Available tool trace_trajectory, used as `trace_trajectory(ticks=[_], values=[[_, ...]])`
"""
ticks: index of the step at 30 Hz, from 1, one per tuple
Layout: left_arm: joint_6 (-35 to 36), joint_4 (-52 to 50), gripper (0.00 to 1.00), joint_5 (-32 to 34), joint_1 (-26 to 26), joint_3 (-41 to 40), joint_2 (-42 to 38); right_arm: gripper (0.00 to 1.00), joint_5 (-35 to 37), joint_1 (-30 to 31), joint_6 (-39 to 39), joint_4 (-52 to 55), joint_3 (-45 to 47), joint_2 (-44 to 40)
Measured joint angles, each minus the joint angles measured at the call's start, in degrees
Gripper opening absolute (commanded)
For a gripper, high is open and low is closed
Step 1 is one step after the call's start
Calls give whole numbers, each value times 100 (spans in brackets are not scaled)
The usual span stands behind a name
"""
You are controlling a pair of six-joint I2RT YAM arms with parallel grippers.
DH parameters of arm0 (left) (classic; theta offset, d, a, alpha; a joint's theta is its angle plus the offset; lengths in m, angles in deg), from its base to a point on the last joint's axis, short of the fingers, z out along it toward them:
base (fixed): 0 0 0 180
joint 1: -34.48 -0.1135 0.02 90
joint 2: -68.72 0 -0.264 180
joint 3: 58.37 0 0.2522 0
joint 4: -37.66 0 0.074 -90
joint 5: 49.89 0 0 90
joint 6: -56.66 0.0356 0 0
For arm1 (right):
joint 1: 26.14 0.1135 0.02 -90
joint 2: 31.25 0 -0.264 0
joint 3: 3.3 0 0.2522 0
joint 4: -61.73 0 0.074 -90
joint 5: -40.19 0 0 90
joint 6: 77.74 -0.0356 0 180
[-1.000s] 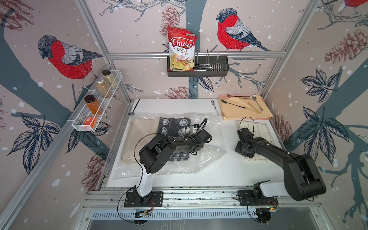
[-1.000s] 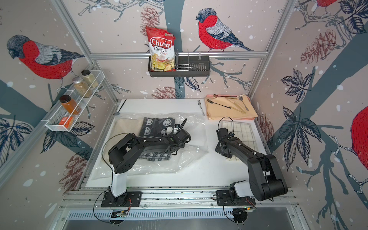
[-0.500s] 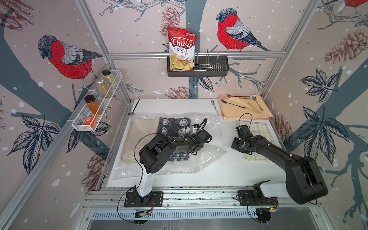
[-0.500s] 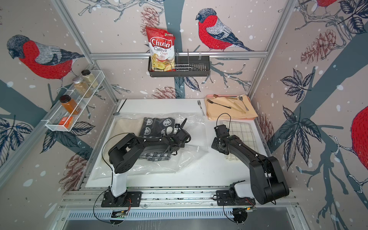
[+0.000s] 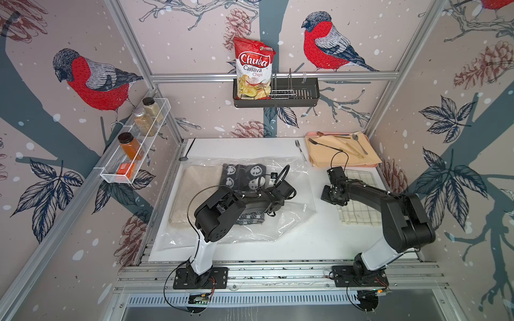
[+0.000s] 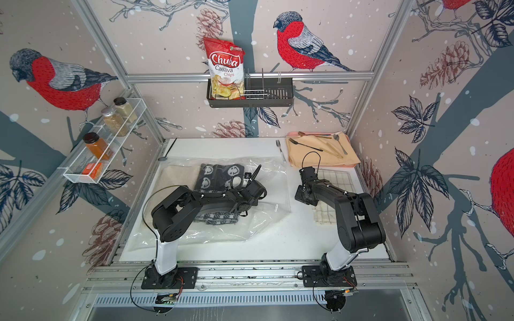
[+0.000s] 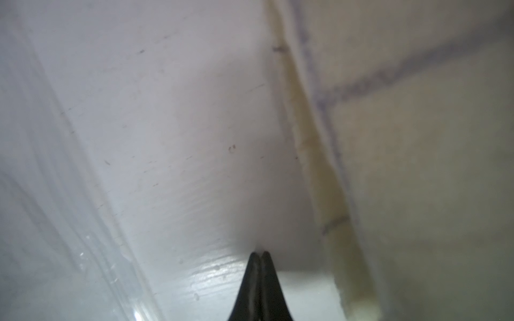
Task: Take the scarf out of the vacuum bag
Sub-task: Move the scarf to the center of the board.
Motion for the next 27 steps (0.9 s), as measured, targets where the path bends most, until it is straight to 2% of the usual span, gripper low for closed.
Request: trace_trajectory(ticks=[17,27], values=[[0,37,0,7,-20,17,31,0,2,-671,306,-509,39,125],[0,33,0,26,-26,81,90,0,114,-804,426,-507,44,107]])
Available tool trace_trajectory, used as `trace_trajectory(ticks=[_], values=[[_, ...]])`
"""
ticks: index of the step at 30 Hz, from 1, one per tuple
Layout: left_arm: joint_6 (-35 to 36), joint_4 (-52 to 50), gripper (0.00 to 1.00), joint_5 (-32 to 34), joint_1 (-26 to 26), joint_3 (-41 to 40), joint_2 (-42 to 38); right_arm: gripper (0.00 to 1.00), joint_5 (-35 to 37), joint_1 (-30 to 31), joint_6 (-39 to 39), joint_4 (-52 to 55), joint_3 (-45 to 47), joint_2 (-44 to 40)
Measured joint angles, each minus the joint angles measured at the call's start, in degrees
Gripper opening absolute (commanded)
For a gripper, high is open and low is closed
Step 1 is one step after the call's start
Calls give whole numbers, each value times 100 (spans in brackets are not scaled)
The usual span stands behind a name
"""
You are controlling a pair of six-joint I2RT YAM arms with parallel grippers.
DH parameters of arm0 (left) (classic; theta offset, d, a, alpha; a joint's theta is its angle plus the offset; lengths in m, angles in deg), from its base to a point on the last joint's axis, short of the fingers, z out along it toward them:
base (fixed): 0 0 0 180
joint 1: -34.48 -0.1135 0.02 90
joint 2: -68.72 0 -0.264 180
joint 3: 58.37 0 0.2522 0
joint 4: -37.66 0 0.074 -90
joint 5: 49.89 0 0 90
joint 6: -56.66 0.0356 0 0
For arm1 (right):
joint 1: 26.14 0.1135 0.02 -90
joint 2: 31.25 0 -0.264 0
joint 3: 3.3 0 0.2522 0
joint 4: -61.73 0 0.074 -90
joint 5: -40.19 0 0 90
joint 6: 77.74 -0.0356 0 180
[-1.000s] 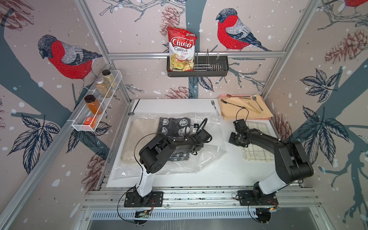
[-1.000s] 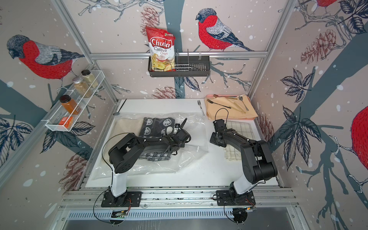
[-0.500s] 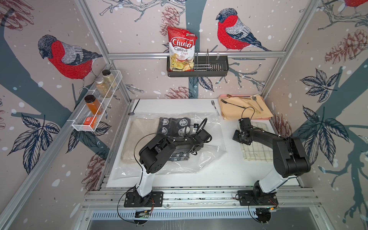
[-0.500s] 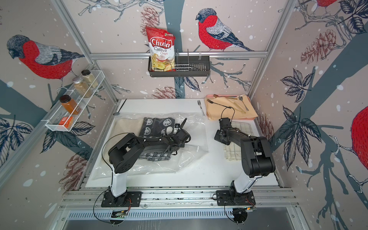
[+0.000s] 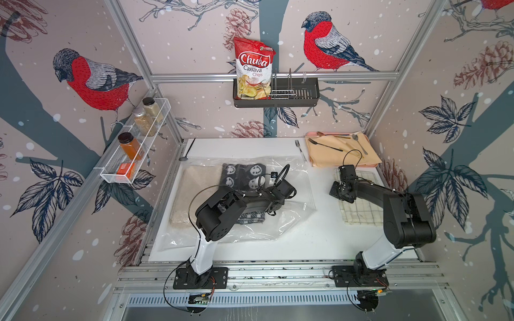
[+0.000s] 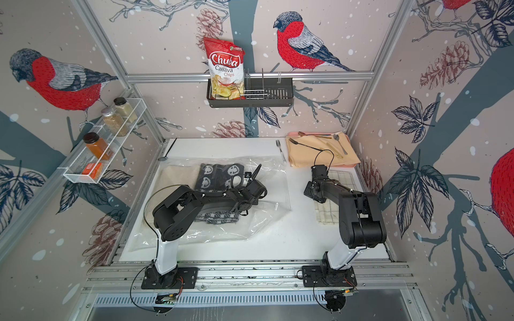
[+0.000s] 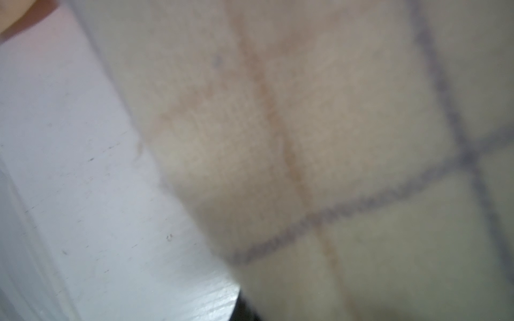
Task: Take the scarf out of the vacuum bag
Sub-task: Move the scarf to the center of the board.
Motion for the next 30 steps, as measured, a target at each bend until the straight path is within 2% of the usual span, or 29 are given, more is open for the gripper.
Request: trace_trajectory(ticks=[17,21,30], values=[[-2,13,0,0,0,-11,-4,0,72,-92,11,-50,-4,15],[-2,17,0,-2,0,-15,-15,0,-192,131,2,52,15,-177],[0,-66,0,-87,0,-160,-352,0,-741,857,-4,-205,-192,-1220]])
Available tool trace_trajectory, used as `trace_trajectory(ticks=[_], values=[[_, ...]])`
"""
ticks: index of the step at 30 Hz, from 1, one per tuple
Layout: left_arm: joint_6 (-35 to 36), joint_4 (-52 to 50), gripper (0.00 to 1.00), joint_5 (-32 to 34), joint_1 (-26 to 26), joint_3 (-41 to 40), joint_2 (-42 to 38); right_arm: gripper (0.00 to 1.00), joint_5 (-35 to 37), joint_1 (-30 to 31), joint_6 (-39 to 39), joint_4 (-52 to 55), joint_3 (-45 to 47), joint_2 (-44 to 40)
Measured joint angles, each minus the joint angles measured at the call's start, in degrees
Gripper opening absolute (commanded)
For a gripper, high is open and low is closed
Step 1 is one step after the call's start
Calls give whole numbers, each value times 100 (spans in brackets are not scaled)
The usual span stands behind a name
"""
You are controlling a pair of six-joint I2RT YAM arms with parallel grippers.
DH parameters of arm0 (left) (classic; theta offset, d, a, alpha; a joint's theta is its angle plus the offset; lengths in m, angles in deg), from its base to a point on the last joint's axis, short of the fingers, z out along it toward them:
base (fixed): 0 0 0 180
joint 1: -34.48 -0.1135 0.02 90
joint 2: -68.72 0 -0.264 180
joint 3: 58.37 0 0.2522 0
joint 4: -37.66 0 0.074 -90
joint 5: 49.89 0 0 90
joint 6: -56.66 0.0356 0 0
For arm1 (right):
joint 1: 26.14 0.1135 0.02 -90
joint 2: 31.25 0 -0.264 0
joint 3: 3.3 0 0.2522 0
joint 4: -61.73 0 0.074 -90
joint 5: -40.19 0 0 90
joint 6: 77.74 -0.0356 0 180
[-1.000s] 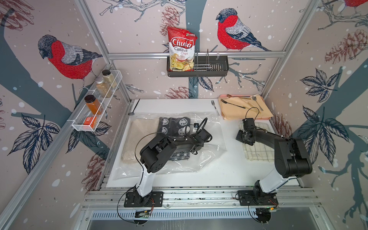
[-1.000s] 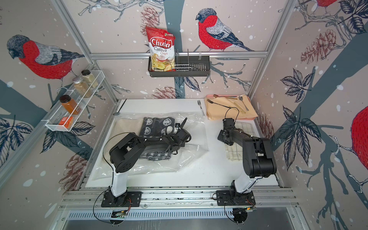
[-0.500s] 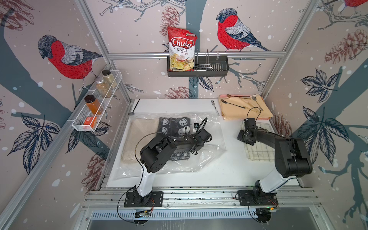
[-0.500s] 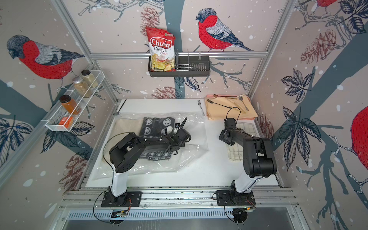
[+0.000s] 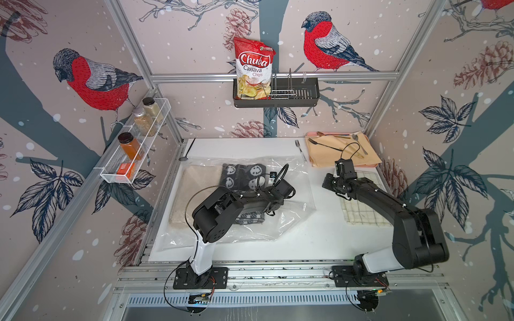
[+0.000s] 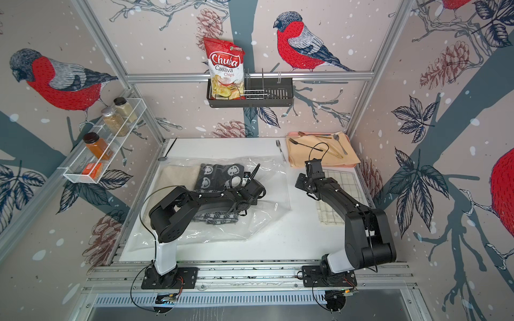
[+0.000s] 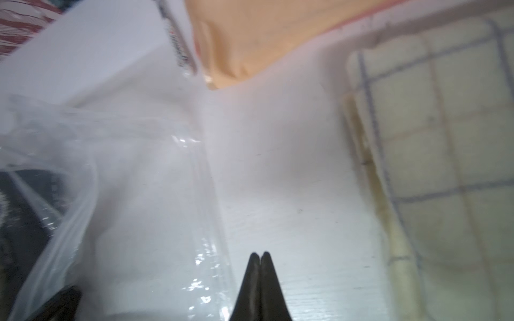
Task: Take the scarf out of the vacuum bag
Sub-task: Move the scarf to the center of the board, then take out the scarf from the vacuum bag.
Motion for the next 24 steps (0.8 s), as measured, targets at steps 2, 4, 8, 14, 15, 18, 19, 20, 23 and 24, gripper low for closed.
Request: trace_trajectory(ticks=[2,4,8,14,15,18,19,20,23,24], values=[[4,31,0,-61,0,-87,-199,0,-317,20,-2,-127,7,-101],[57,136,0,-149,0,-151,-422,0,-658,15,-24,-251,35,-96],[190,238,0,-358,20,-81,-741,0,-1320,52,-59,-385,155,61],[354,271,0,-428,70,160,-997,0,-2262,195,-315,-859,577,144],[369,271,0,-431,76,190,-1001,0,-2382,240,-317,-949,612,149],[452,269,0,-435,116,245,-1001,0,-2667,358,-337,-1139,645,157],[455,271,0,-450,133,258,-1001,0,-2750,376,-337,-1215,645,170],[466,271,0,-474,144,264,-1001,0,-2800,398,-334,-1263,645,195],[494,289,0,-540,153,251,-1012,0,-2922,422,-334,-1397,647,380],[496,319,0,-555,153,227,-1032,0,-2935,426,-334,-1445,647,472]])
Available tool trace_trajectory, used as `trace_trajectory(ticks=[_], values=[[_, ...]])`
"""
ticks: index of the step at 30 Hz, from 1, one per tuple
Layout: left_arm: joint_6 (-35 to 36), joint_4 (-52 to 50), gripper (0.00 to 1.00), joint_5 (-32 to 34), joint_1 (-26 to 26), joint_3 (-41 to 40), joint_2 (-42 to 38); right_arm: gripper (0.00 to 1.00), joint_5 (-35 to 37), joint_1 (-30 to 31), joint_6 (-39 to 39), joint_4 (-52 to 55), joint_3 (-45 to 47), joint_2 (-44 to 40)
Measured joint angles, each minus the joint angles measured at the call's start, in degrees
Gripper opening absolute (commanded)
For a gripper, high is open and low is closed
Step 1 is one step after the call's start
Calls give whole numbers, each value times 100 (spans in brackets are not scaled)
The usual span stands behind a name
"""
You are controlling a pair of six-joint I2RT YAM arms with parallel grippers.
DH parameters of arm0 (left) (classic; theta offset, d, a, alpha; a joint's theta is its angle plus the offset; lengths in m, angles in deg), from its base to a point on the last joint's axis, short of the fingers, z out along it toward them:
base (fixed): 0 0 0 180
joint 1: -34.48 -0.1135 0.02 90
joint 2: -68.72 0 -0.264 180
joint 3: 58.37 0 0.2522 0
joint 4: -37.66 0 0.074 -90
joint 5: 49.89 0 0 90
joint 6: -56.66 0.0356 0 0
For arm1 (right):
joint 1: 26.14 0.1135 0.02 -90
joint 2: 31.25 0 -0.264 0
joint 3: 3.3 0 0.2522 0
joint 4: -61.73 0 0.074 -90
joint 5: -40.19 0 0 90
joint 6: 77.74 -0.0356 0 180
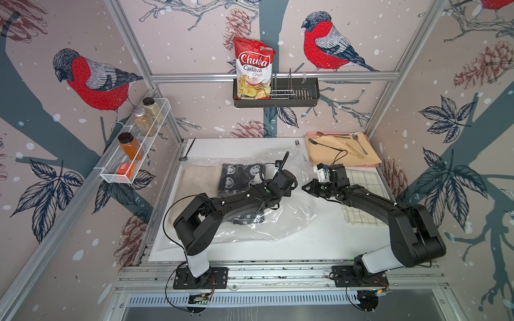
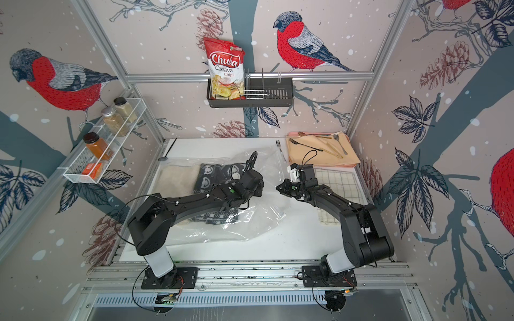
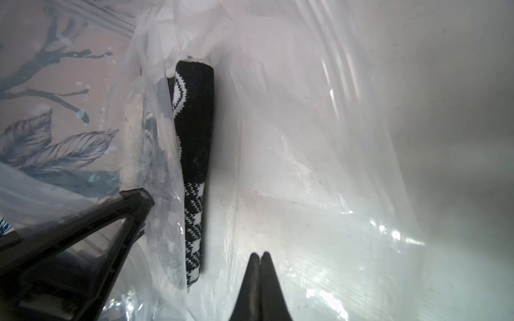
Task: Take the scarf out of the vacuum bag
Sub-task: Take out the scarf from the vacuum bag.
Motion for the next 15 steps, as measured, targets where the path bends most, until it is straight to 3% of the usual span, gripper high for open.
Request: trace_trajectory(ticks=[6,15], values=[[138,127,0,-116,11,-42,-44,0,103,70,28,-15,-122,481],[188,151,0,-120,72,9,-46,0,555,278,48,-177,-114,166]])
